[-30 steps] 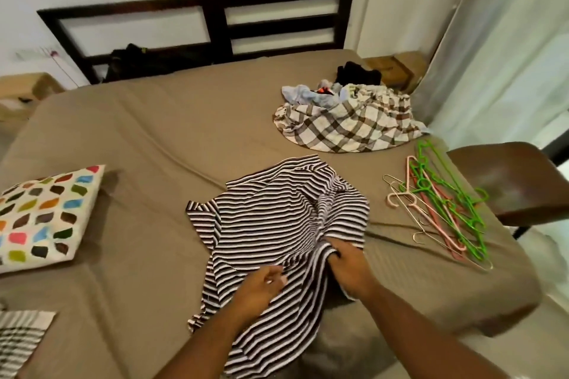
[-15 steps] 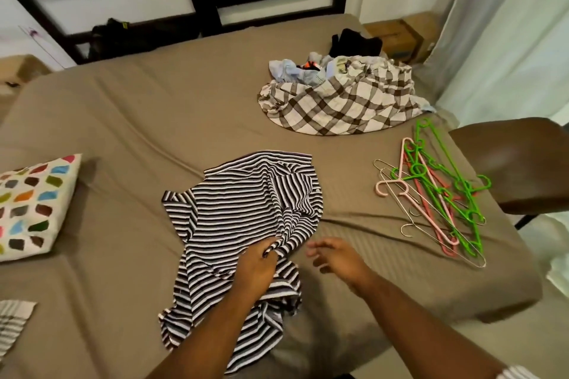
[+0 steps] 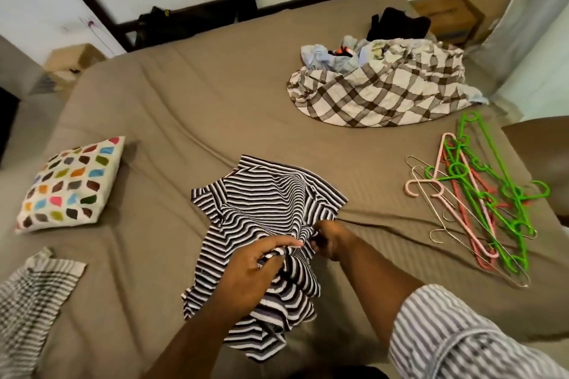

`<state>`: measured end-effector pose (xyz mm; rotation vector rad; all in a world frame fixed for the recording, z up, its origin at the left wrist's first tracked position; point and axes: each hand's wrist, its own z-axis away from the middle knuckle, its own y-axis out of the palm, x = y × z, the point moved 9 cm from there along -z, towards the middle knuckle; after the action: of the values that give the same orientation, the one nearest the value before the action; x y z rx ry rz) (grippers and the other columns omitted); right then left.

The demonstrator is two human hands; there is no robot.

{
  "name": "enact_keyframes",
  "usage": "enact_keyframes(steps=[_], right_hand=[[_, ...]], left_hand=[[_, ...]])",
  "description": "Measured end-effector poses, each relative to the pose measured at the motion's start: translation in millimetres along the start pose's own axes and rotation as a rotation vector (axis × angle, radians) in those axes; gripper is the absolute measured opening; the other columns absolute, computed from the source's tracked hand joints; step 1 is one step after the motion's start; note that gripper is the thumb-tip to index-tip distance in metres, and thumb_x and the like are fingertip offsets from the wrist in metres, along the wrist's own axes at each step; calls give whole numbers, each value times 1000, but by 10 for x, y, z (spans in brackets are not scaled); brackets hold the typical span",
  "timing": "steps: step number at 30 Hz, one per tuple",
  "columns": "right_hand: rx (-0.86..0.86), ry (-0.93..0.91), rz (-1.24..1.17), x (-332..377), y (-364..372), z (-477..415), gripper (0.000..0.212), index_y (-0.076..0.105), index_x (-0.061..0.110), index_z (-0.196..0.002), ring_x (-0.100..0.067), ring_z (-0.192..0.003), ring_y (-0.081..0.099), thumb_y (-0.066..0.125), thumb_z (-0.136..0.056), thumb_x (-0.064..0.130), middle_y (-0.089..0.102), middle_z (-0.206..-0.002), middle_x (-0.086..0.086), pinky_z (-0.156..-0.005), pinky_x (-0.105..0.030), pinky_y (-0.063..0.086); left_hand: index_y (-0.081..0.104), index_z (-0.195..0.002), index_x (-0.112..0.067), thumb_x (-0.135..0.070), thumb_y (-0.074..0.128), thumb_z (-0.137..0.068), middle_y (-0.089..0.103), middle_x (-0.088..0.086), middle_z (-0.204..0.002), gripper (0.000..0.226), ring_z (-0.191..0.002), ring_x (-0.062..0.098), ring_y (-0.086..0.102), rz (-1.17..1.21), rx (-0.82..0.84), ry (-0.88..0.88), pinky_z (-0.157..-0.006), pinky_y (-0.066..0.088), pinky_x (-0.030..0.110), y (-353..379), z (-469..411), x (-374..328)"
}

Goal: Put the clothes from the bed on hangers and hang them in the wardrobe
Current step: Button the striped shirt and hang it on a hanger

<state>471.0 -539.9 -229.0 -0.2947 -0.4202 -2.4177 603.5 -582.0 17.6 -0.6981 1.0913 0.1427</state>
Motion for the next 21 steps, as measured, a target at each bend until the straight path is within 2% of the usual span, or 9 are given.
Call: enact_keyframes(steps=[3,6,9,11,13,15,16,18,21], right_hand=[[-44,-49,-107,45,-114,177,25,58,14,-84,-18,-64,56,37,-94,6,61,-72,-4,-54,-25,46],[-63,-157,-315,331,-318,534,31,59,10,-87,-25,-67,61,31,-98,5,70,-64,-8,-59,-36,51],[-47,-354,-541,858,-563,940,37,61,4,-94,-29,-68,71,26,-102,7,75,-81,-15,-79,-44,56],[-100,-477,-610,1214,-783,1199,35,64,4,-96,-25,-66,74,30,-103,9,76,-80,-15,-76,-41,59],[-160,-600,-592,1580,-905,1495,31,67,5,-104,-25,-74,76,37,-101,13,77,-87,-13,-66,-37,60],[-248,-695,-550,1904,-901,1795,32,66,5,-117,-25,-80,75,41,-98,14,75,-94,-13,-65,-34,61],[-272,-745,-517,2062,-812,1965,34,64,6,-121,-25,-79,74,42,-96,13,73,-93,-13,-64,-33,61],[-262,-850,-437,2323,-417,2340,29,64,4,-113,-26,-74,71,46,-92,11,68,-86,-13,-61,-32,59],[-188,-997,-338,2647,440,2762,20,65,6,-99,-23,-68,70,47,-91,4,67,-79,-12,-57,-30,56]], left_hand=[[68,-125,-27,-11,51,-98,67,-19,-126,36,-126,-3,55,28,-17,1,-107,37,13,-36,19,-23],[60,-131,-36,-23,50,-102,61,-21,-135,34,-128,-13,48,35,-26,-31,-112,34,15,-7,-19,0],[59,-134,-35,-36,50,-102,62,-19,-133,33,-124,-15,50,59,22,-63,-114,36,21,131,-56,-67],[63,-133,-29,-37,50,-104,66,-20,-127,33,-117,-14,55,97,84,-59,-108,41,20,246,-62,-206],[63,-132,-27,-35,48,-106,63,-26,-123,31,-107,-23,54,142,144,-41,-98,41,10,311,-33,-359],[59,-134,-30,-41,47,-104,58,-29,-123,33,-106,-28,50,195,176,-42,-99,38,4,298,-7,-491],[57,-136,-33,-49,48,-103,58,-29,-126,38,-111,-24,50,240,176,-20,-104,39,9,248,3,-534],[59,-131,-38,-65,51,-93,61,-28,-127,47,-118,-12,54,381,154,-40,-107,41,14,55,44,-535],[60,-133,-40,-86,58,-69,66,-14,-131,79,-123,10,61,595,92,-102,-109,46,37,-347,105,-364]])
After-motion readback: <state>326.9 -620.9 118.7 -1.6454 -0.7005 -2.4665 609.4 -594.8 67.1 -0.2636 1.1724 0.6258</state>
